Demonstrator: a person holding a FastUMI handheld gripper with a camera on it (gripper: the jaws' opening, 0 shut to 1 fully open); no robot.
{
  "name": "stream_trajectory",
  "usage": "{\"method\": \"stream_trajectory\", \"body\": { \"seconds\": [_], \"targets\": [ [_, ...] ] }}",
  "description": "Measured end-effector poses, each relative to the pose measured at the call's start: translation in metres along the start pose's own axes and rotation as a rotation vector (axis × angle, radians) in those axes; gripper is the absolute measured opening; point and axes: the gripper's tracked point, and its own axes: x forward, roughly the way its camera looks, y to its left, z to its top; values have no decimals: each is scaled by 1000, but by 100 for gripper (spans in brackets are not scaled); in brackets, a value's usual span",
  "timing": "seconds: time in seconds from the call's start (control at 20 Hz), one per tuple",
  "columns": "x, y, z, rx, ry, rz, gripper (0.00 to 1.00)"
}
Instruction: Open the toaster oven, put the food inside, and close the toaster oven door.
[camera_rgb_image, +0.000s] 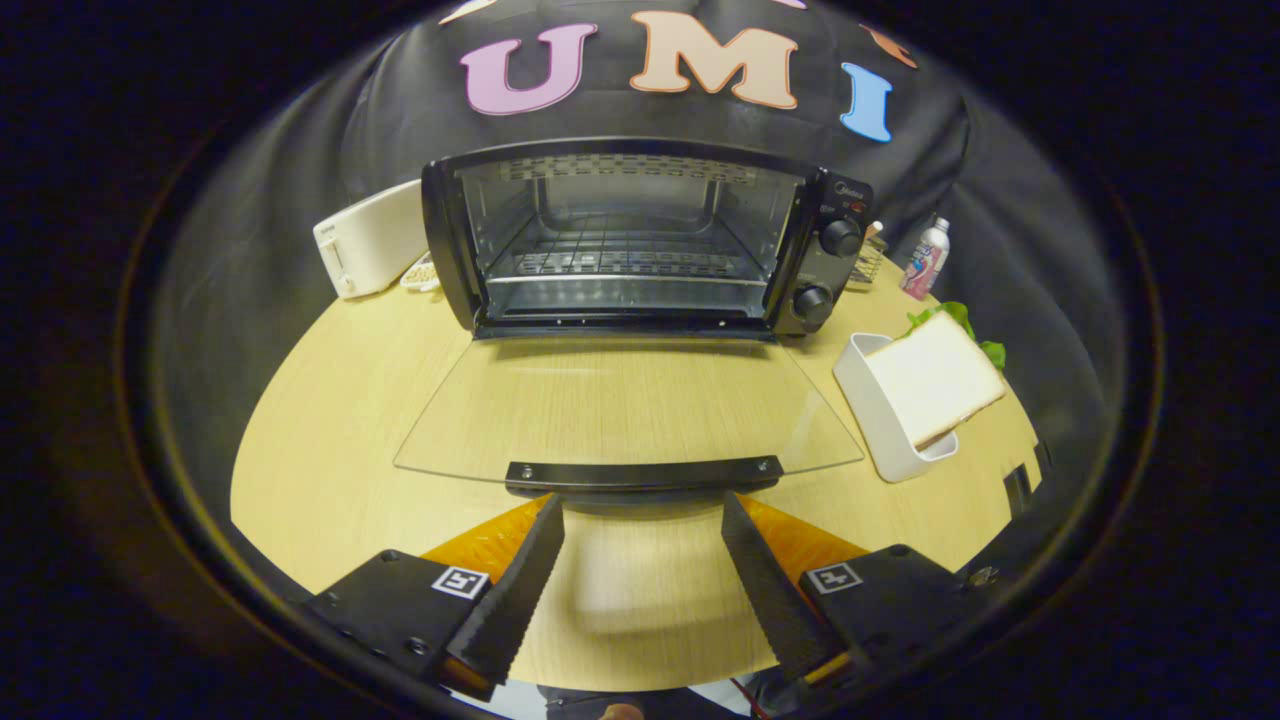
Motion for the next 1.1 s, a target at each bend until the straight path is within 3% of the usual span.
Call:
{"method": "stream_trajectory", "body": {
  "seconds": [0.5,0.75,1.1],
  "targets": [
    [2,3,-8,7,25,13,99],
    [-24,7,31,39,-82,38,99],
    [-50,-38,98,102,-222,-33,99]
  ]
}}
